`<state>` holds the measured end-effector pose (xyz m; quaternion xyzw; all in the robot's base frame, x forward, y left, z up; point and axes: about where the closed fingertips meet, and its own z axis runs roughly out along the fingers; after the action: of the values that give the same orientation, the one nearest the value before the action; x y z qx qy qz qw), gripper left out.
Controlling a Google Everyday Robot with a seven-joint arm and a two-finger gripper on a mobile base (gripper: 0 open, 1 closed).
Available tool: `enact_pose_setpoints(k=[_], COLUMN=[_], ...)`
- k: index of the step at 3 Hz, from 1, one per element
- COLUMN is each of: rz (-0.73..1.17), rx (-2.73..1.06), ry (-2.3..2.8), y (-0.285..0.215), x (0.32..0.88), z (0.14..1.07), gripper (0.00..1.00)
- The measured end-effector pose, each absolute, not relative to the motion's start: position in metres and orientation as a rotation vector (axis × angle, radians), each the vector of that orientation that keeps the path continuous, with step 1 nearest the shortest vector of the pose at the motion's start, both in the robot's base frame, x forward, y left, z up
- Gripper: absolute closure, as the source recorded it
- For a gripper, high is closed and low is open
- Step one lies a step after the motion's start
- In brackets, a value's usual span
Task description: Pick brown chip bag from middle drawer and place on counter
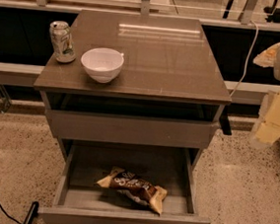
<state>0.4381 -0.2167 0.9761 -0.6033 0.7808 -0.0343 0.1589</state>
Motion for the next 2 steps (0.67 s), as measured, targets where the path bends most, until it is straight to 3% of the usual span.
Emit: enact_pose_setpoints(k=[2], rz=[-0.079], rx=[-1.745], ry=[2.193], y=[-0.206], x=[0.447], z=[0.974], gripper=[0.0])
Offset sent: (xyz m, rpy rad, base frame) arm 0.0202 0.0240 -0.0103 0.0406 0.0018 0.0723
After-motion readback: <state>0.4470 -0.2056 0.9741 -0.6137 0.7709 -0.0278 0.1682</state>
